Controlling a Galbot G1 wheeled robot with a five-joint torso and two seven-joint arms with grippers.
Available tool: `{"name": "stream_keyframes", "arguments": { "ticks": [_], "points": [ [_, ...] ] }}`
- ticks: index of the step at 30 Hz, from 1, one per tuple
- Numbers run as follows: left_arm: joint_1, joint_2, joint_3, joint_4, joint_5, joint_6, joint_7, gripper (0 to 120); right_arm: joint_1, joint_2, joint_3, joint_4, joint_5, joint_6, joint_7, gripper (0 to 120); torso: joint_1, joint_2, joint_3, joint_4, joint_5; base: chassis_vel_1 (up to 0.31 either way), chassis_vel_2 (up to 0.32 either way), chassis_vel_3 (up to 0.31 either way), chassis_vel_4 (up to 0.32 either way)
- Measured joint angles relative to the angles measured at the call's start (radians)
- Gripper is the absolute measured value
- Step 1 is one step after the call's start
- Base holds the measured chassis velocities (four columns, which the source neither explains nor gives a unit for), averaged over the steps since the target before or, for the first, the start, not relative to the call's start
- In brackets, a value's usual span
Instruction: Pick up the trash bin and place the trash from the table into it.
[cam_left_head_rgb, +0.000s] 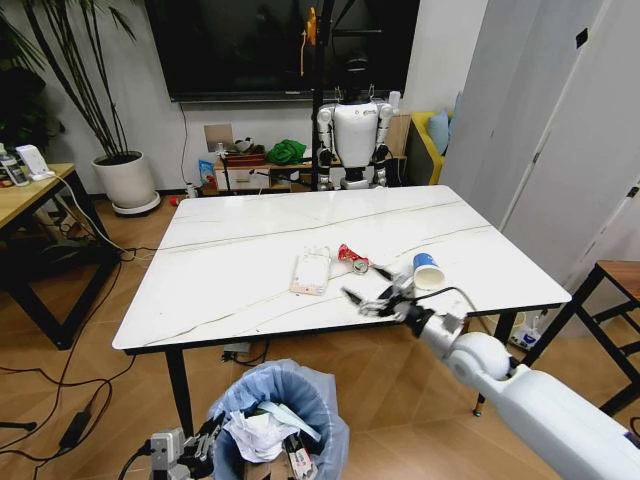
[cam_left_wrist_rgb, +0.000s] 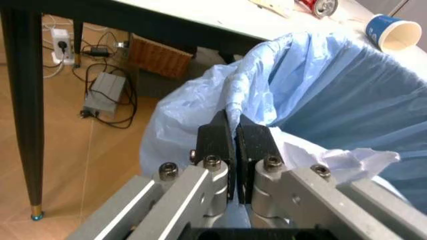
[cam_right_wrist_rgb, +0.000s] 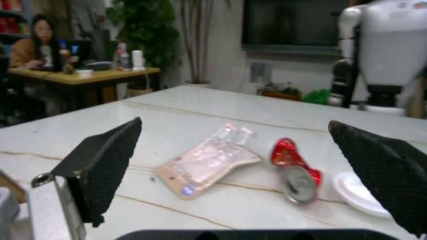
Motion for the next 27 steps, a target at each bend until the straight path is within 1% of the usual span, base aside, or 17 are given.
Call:
{"name": "stream_keyframes", "arguments": {
  "ticks": [1,2,5,7,8,9,10,12,15,17,19,23,27],
  "points": [
    [0.000,0.000,0.000,0.000,0.000,0.000,0.000,0,0.000,0.000,0.000,0.000,0.000,0.000,0.000,100,0.000,0.000,0.000,0.0000,0.0000,0.000,0.000,0.000,0.000],
    [0.008,-0.004,-0.007,-0.004,0.003,0.000,0.005,0,-0.023,0.003,0.024,0.003,-0.007,-0.007,0.020,100,0.000,0.000,0.000,-0.0003,-0.0001,0.000,0.000,0.000,0.000],
    [0.049,-0.050,-0.034,-0.006,0.042,-0.004,0.023,0,-0.061,0.011,0.074,0.015,-0.034,-0.039,0.063,100,0.000,0.000,0.000,-0.0005,0.0002,0.000,0.000,0.000,0.000],
    [0.080,-0.085,-0.050,-0.006,0.065,-0.005,0.031,0,-0.056,0.012,0.079,0.018,-0.042,-0.054,0.083,100,0.000,0.000,0.000,-0.0002,0.0000,0.000,0.000,0.000,0.000],
    [0.080,-0.085,-0.050,-0.006,0.065,-0.005,0.031,0,-0.056,0.012,0.079,0.018,-0.042,-0.054,0.083,100,0.000,0.000,0.000,-0.0002,0.0000,0.000,0.000,0.000,0.000],
    [0.095,-0.100,-0.058,-0.006,0.077,-0.009,0.037,0,-0.050,0.012,0.080,0.020,-0.042,-0.063,0.094,100,0.000,0.000,0.000,0.0000,0.0001,0.000,0.000,0.000,0.000],
    [0.117,-0.121,-0.069,-0.006,0.094,-0.014,0.049,0,-0.042,0.012,0.081,0.027,-0.041,-0.080,0.113,100,0.000,0.000,0.000,0.0005,0.0002,0.000,0.000,0.000,0.000],
    [0.132,-0.141,-0.077,-0.006,0.111,-0.021,0.062,0,-0.036,0.017,0.085,0.038,-0.034,-0.113,0.148,100,0.000,0.000,0.000,0.0007,0.0000,0.000,0.000,0.000,0.000],
    [0.127,-0.148,-0.078,-0.006,0.115,-0.025,0.065,0,-0.038,0.025,0.091,0.037,-0.027,-0.128,0.163,100,0.000,0.000,0.000,0.0006,0.0000,0.000,0.000,0.000,0.000],
    [0.102,-0.144,-0.070,-0.001,0.108,-0.026,0.065,0,-0.054,0.036,0.101,0.027,-0.025,-0.130,0.175,100,0.000,0.000,0.000,-0.0001,0.0001,0.000,0.000,0.000,0.000],
    [0.085,-0.141,-0.061,-0.001,0.095,-0.026,0.062,0,-0.066,0.037,0.102,0.027,-0.018,-0.127,0.175,100,0.000,0.000,0.000,-0.0002,0.0000,0.000,0.000,0.000,0.000],
    [0.058,-0.130,-0.039,-0.001,0.080,-0.020,0.054,0,-0.069,0.020,0.079,0.030,-0.018,-0.106,0.170,100,0.000,0.000,0.000,-0.0001,0.0000,0.000,0.000,0.000,0.000],
    [0.031,-0.123,-0.016,0.005,0.063,-0.014,0.049,0,-0.038,0.009,0.034,0.035,-0.016,-0.100,0.167,100,0.000,0.000,0.000,-0.0002,-0.0003,0.000,0.000,0.000,0.000]
  ]
}}
